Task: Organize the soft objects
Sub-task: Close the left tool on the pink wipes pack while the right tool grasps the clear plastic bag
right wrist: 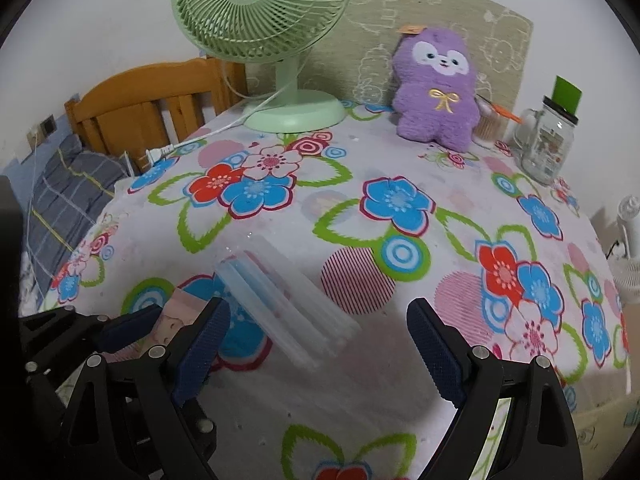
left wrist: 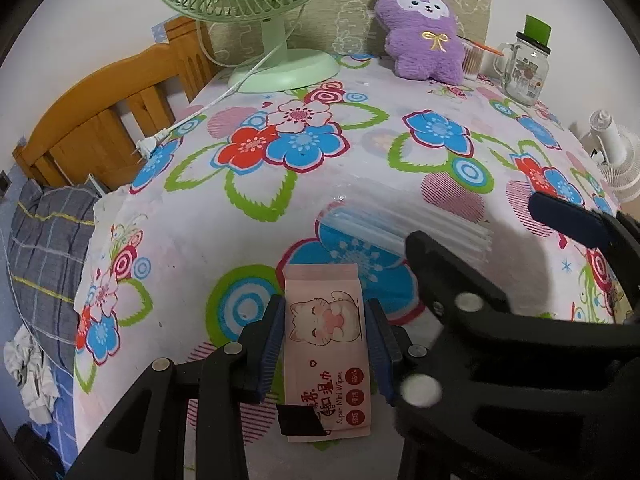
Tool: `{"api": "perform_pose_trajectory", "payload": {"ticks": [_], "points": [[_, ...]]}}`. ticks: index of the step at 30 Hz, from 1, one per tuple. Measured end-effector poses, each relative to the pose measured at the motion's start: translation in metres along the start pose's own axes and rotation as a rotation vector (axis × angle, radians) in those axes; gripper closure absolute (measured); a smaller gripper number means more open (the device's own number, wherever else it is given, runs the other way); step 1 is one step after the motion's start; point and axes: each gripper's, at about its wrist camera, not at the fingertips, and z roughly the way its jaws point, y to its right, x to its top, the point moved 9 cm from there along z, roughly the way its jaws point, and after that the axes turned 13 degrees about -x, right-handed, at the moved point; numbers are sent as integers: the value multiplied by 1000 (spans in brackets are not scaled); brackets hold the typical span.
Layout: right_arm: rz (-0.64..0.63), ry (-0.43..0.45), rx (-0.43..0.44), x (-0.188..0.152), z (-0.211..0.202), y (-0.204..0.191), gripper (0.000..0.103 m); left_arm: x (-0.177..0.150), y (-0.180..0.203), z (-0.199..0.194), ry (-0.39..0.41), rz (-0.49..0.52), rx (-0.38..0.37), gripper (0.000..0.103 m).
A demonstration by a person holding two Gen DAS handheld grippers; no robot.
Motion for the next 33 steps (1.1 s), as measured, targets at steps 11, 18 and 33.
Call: {"api": "perform_pose_trajectory", "payload": {"ticks": [11, 18, 33], "points": [[-32, -47, 53, 8, 24, -16, 19, 8, -6, 5, -25, 8, -16, 62], [-16, -124, 66, 1, 42, -16, 55, 11, -6, 6, -24, 20, -10, 62], [-9, -124, 37, -9, 26, -1, 85, 6, 4, 3, -23, 40, -11, 62]]}}
